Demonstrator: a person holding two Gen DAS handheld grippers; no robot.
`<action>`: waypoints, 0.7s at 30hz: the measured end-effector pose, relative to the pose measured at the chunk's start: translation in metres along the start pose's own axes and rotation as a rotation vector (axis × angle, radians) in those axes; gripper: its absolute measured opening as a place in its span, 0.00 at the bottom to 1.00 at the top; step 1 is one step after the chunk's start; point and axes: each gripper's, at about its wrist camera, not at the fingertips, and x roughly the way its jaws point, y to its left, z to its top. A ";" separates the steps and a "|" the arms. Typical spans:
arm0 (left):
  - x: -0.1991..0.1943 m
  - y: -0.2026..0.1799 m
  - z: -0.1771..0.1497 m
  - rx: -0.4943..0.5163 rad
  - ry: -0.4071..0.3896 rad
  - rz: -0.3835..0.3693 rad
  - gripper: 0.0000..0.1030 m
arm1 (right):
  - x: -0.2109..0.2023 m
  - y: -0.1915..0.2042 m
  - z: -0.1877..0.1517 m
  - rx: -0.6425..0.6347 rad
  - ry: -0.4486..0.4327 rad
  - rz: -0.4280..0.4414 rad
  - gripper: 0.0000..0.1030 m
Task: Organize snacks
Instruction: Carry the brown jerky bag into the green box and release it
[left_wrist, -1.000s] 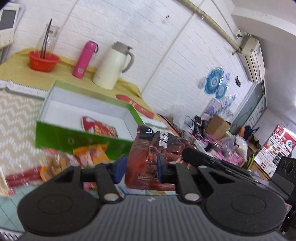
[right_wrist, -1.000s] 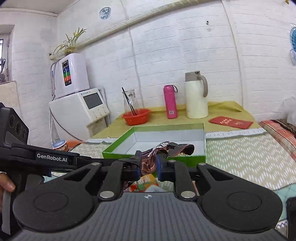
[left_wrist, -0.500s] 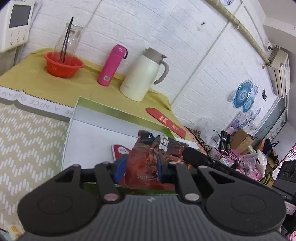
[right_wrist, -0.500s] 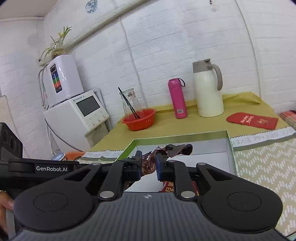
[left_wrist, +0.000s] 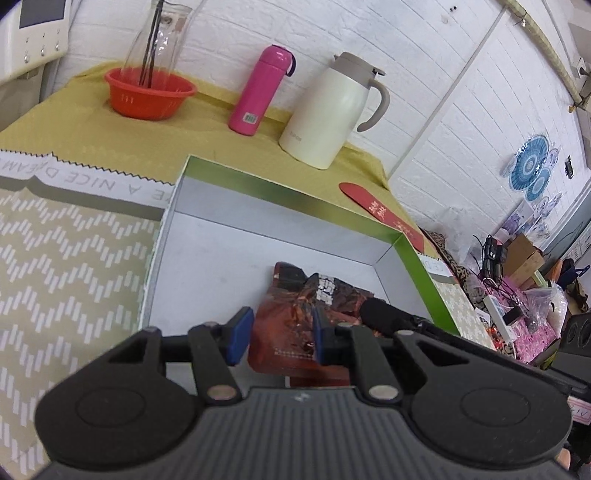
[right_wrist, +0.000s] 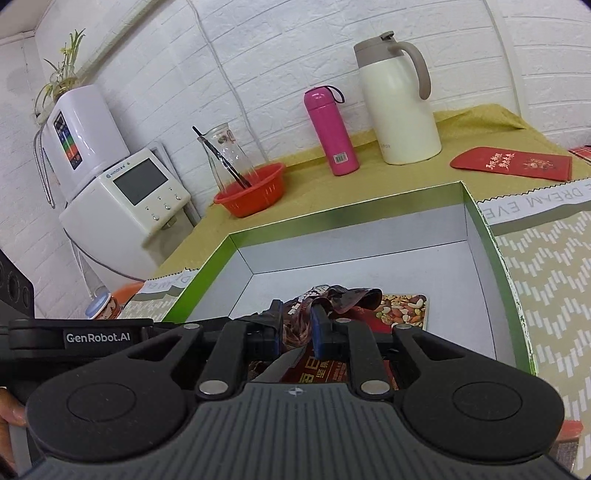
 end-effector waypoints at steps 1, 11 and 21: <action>0.002 0.000 0.000 0.002 0.002 0.006 0.16 | 0.003 0.000 0.000 -0.001 0.006 -0.007 0.30; -0.012 -0.013 0.004 -0.031 -0.079 -0.009 0.99 | 0.026 -0.002 0.009 -0.034 0.110 -0.019 0.78; -0.049 -0.034 0.002 0.085 -0.210 0.117 0.99 | -0.008 0.007 0.008 -0.105 -0.015 -0.051 1.00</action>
